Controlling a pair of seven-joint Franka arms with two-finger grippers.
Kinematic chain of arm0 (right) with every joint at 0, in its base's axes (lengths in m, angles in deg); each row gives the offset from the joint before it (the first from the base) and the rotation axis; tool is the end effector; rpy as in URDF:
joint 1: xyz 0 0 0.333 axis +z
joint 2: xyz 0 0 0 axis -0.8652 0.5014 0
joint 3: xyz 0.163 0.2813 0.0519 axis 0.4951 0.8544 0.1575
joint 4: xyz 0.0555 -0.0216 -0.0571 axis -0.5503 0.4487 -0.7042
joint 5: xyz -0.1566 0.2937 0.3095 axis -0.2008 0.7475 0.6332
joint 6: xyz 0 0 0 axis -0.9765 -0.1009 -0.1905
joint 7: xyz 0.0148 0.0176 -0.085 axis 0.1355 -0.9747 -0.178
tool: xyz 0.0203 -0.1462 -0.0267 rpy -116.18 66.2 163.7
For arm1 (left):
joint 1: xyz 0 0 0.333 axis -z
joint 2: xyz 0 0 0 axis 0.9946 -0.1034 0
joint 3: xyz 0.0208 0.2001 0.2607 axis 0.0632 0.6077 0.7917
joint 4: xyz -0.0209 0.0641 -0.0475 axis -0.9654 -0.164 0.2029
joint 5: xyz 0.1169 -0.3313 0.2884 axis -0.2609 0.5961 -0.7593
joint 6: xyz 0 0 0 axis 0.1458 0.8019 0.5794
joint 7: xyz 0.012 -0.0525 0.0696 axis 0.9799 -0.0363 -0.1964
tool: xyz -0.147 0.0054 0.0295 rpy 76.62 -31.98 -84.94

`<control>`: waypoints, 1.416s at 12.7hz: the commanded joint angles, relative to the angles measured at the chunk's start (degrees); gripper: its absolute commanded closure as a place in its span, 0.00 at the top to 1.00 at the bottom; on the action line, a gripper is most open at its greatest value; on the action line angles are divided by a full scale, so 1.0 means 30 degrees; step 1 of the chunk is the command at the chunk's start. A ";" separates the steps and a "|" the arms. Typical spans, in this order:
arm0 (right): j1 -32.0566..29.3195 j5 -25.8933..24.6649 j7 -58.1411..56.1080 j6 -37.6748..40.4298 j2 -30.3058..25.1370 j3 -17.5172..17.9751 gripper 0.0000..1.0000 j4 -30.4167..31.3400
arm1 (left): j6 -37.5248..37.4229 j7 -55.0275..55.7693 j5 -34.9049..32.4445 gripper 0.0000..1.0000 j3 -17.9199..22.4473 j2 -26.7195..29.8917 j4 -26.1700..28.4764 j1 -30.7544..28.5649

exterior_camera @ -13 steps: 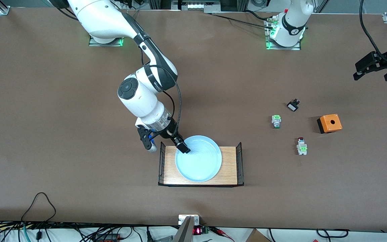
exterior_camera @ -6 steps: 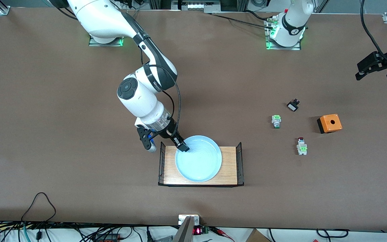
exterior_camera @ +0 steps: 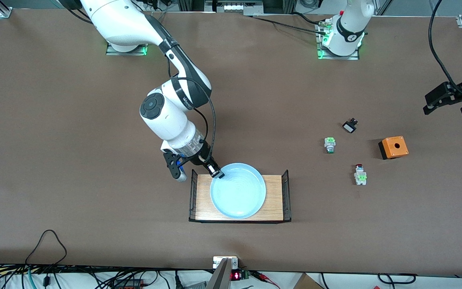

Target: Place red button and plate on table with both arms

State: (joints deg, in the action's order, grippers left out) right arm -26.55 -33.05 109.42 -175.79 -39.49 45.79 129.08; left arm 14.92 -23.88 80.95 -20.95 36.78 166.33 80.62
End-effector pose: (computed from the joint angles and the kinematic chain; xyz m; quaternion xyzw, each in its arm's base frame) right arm 0.7081 0.4744 0.2752 -0.8553 0.4542 -0.0302 0.2477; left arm 0.6389 0.0216 0.5870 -0.9988 0.0080 -0.0483 0.0031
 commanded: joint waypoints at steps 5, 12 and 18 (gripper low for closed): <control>0.0101 0.0327 -0.0066 0.0234 -0.0077 -0.0132 0.01 0.0044 | -0.0875 0.0139 -0.0302 1.00 0.0077 -0.0499 -0.1019 0.0331; 0.0336 0.0152 0.0140 0.1778 -0.0894 -0.0190 0.00 0.0015 | -0.1374 0.0109 -0.0243 1.00 -0.0011 -0.0266 -0.1048 -0.0198; 0.0072 0.0152 -0.0152 0.7986 -0.3794 -0.1446 0.00 -0.0306 | -0.1786 0.0225 0.0164 1.00 0.0047 -0.0059 -0.1106 -0.0227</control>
State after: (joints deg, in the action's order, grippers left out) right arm -26.23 -33.06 109.37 -157.19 -48.10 42.85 128.27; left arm 10.69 -23.75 80.99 -20.80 36.68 164.09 80.27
